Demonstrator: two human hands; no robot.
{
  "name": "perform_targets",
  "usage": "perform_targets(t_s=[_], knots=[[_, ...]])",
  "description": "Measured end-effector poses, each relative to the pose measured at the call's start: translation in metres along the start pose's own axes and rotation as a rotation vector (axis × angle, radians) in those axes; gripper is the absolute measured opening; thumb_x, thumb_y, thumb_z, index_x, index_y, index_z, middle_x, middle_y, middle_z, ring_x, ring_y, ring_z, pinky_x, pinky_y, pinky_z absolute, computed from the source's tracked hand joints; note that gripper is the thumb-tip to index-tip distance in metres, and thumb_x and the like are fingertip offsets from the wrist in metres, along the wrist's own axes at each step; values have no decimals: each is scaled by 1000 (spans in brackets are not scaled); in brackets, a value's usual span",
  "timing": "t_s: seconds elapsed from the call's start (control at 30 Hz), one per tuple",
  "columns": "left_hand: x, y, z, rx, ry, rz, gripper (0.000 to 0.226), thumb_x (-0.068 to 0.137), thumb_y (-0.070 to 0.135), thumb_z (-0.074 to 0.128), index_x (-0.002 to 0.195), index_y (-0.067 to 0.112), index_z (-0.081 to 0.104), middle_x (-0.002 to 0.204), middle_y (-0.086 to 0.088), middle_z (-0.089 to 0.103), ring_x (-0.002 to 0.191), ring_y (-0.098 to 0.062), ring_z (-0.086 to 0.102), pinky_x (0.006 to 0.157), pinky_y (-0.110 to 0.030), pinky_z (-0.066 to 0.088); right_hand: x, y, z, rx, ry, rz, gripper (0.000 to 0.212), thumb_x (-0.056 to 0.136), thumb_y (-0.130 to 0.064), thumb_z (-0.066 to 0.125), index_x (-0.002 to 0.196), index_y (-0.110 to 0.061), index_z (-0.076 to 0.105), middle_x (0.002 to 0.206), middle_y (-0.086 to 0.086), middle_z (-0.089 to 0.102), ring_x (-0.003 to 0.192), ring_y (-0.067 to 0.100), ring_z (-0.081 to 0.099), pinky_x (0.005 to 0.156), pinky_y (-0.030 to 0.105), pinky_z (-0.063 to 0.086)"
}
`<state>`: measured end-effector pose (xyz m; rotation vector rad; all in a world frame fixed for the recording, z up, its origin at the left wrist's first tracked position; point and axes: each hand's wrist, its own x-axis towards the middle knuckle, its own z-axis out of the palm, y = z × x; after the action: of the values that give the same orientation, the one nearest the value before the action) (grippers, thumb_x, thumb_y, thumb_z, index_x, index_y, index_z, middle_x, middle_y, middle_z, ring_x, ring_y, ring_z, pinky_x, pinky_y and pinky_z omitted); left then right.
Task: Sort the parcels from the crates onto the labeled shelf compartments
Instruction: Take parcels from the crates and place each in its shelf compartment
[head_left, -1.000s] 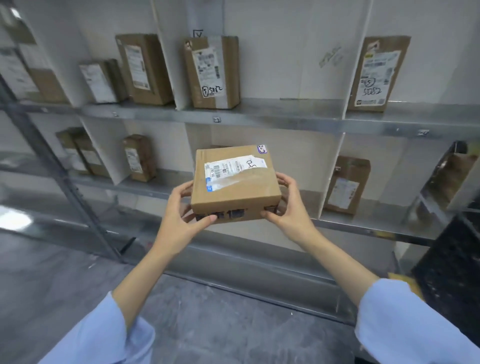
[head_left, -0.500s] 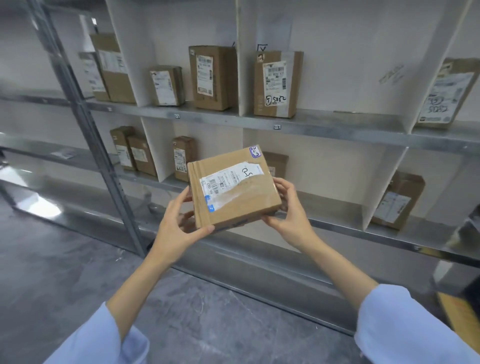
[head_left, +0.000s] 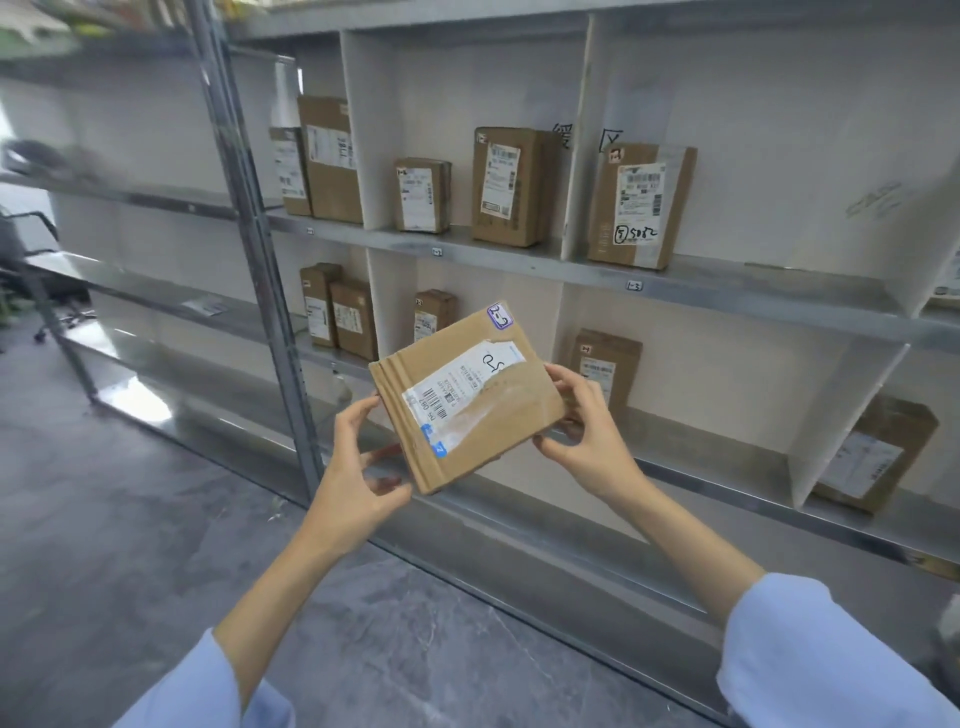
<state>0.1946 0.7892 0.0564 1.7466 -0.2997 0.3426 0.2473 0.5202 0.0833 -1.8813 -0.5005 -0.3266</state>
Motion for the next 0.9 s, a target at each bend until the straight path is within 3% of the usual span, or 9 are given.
perform_targets(t_s=[0.2,0.3,0.4,0.47,0.6,0.77,0.9], knots=[[-5,-3,-19,48,56,-25,121,65,2,88,150,44,13,147,29,17,106,-6,63,80,-32,59,11,-14,14,-17,-33,-42,72,79,6,71,137,-30,48,124,0,46,114,7,52,96,26,49],[-9,-3,-28,54,56,-23,126,63,5,90,149,49,10,148,28,21,103,-6,64,80,-32,59,17,-17,18,-50,-68,-50,71,80,0,74,138,-32,49,125,-7,51,117,7,53,97,27,47],[-13,-4,-36,48,96,-16,127,62,5,89,143,60,7,136,33,29,103,-5,64,77,-28,58,22,-22,26,-51,-81,-66,70,79,-1,75,135,-35,52,128,-9,55,120,10,55,98,23,44],[-15,-6,-41,35,120,-7,123,62,4,89,142,59,14,136,29,32,103,-6,64,80,-31,59,25,-27,33,-38,-89,-71,68,79,-2,73,133,-37,52,129,-7,56,119,10,56,94,22,45],[-19,-10,-50,36,149,-10,118,60,5,91,143,50,21,143,24,23,108,-7,62,80,-28,59,29,-37,48,12,-97,-68,60,79,0,69,130,-30,55,128,-7,56,121,10,54,96,42,54],[-22,-9,-60,21,191,-8,132,57,-1,91,146,51,9,141,43,21,103,-6,65,79,-24,58,38,-52,57,-9,-128,-113,59,79,5,65,127,-28,55,130,-6,57,123,10,54,100,46,51],[-23,-18,-67,43,260,-27,126,56,4,92,152,38,17,143,21,29,97,-9,68,78,-27,59,41,-58,61,-60,-147,-110,60,80,5,65,130,-28,54,133,-11,55,126,3,49,103,35,45]])
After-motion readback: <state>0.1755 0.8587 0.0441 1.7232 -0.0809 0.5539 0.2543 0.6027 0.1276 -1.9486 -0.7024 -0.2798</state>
